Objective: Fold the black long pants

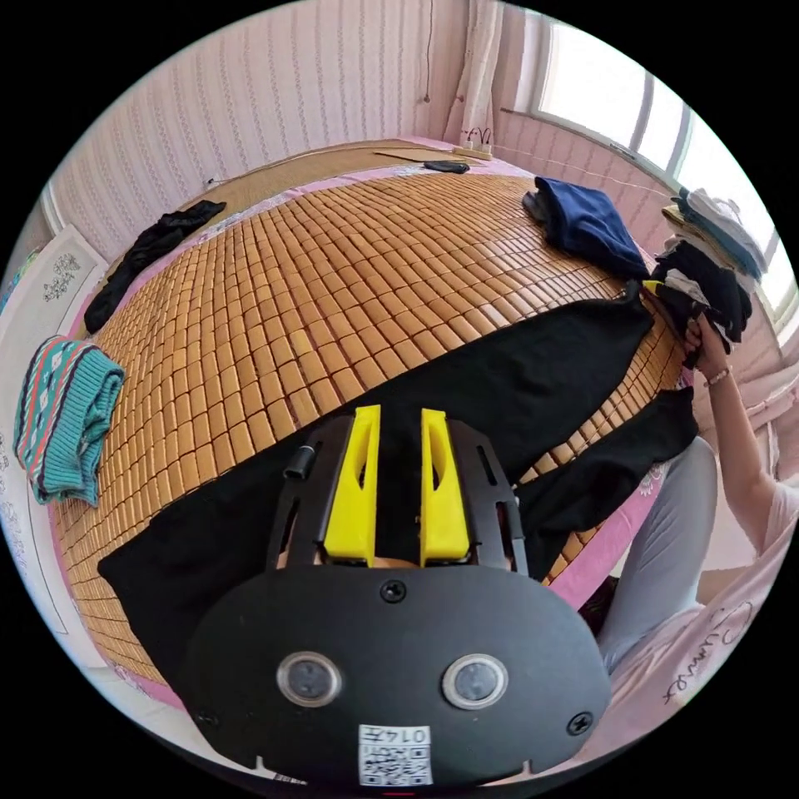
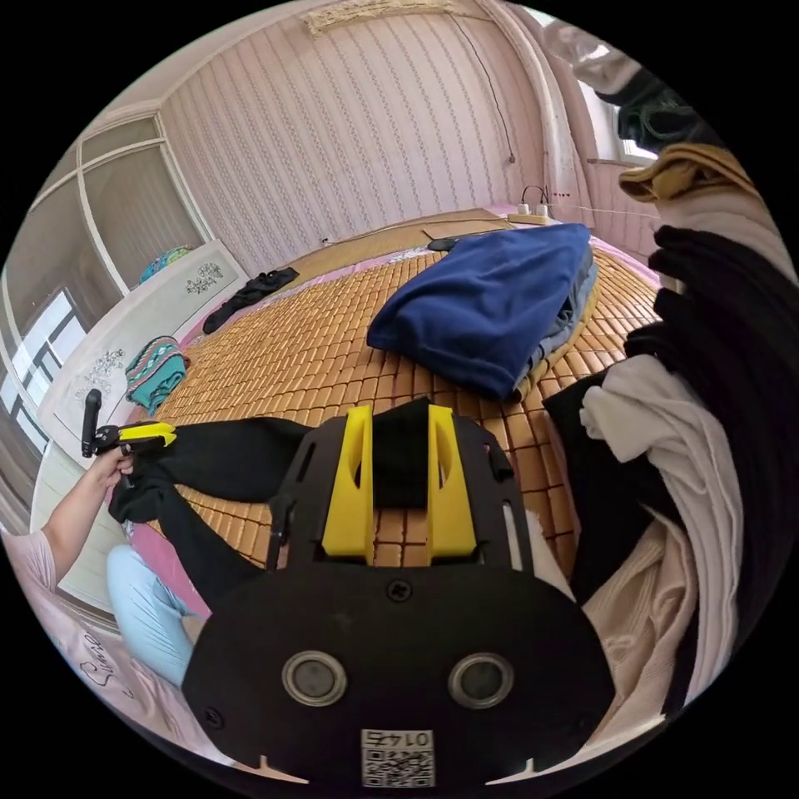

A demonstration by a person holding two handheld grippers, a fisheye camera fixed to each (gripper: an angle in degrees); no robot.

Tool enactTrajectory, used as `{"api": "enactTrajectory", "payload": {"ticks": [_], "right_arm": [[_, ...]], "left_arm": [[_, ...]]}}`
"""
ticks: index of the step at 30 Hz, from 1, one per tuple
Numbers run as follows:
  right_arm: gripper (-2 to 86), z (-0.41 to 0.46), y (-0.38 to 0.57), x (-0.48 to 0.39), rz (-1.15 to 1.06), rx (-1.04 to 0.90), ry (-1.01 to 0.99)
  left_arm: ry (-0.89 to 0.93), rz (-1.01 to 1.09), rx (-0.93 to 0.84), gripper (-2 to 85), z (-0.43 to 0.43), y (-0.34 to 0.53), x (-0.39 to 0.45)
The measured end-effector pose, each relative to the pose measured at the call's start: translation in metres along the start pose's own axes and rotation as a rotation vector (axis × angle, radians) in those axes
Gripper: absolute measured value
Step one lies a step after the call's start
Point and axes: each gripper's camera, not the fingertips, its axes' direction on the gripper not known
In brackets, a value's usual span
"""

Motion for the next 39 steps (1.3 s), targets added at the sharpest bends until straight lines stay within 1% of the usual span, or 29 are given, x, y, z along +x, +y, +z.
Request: {"api": "enactTrajectory", "payload": {"ticks": [1,2,3,4,6,8,10,11,13,15,17,19,20,21,23,26,28,34,36,39], "right_arm": [[8.9,0.013,-0.007,0.001,-0.016,-0.061,0.005],[8.5,0.021,-0.01,0.003,-0.018,-0.101,0.001],[6.1,0.035,-0.015,0.005,-0.024,-0.187,-0.017],[4.0,0.042,-0.018,0.005,-0.034,-0.227,-0.017],[1.7,0.038,-0.022,0.005,-0.048,-0.194,0.013],[1.1,0.033,-0.028,0.006,-0.052,-0.169,0.041],[1.1,0.034,-0.039,0.008,-0.041,-0.156,0.136],[1.2,0.037,-0.042,0.009,-0.038,-0.157,0.148],[2.8,0.05,-0.05,0.011,-0.017,-0.207,0.134],[4.3,0.049,-0.048,0.007,-0.023,-0.213,0.136],[5.1,0.037,-0.038,-0.003,-0.076,-0.191,0.182],[5.7,0.011,-0.01,-0.012,-0.137,-0.144,0.281],[5.8,0.005,-0.002,-0.013,-0.141,-0.133,0.295],[6.2,-0.008,0.017,-0.012,-0.145,-0.128,0.292],[7.2,-0.032,0.047,-0.009,-0.12,-0.113,0.236],[8.3,-0.074,0.099,0.003,0.002,-0.04,0.057],[8.6,-0.097,0.14,0.011,0.077,0.041,-0.086],[9.7,-0.11,0.201,0.015,0.23,0.035,-0.083],[9.9,-0.113,0.205,0.011,0.231,0.016,-0.074],[10.0,-0.121,0.206,0.001,0.197,-0.008,-0.08]], "left_arm": [[0.007,-0.011,-0.041,7.8,0.012,-0.002,-0.004],[0.028,0.008,-0.012,7.6,0.015,0.0,-0.005],[0.026,0.014,-0.012,7.4,0.015,0.0,-0.005],[0.03,0.02,-0.017,7.1,0.015,0.0,-0.007],[0.053,0.032,-0.011,4.7,0.012,0.0,-0.012],[0.059,-0.021,0.048,0.3,0.007,-0.001,-0.024],[0.073,-0.075,0.109,-0.3,0.003,-0.003,-0.033],[0.072,-0.111,0.121,-0.3,0.005,-0.004,-0.039],[0.054,-0.136,0.085,0.0,0.015,-0.007,-0.044],[0.055,-0.155,0.058,1.6,0.018,-0.005,-0.048],[0.078,-0.093,0.142,4.7,-0.005,0.014,-0.047],[0.092,-0.056,0.168,6.2,-0.031,0.037,-0.045],[0.09,-0.026,0.189,6.4,-0.051,0.058,-0.04],[0.077,-0.014,0.2,6.3,-0.061,0.07,-0.036],[0.002,0.0,0.222,5.8,-0.091,0.123,-0.017],[-0.007,-0.089,0.288,5.3,-0.103,0.185,0.005],[0.003,-0.144,0.345,5.4,-0.101,0.212,0.016],[0.066,-0.16,0.419,6.5,-0.082,0.225,0.033],[0.074,-0.156,0.439,6.6,-0.079,0.227,0.032],[0.036,-0.144,0.451,6.8,-0.079,0.237,0.027]]}}
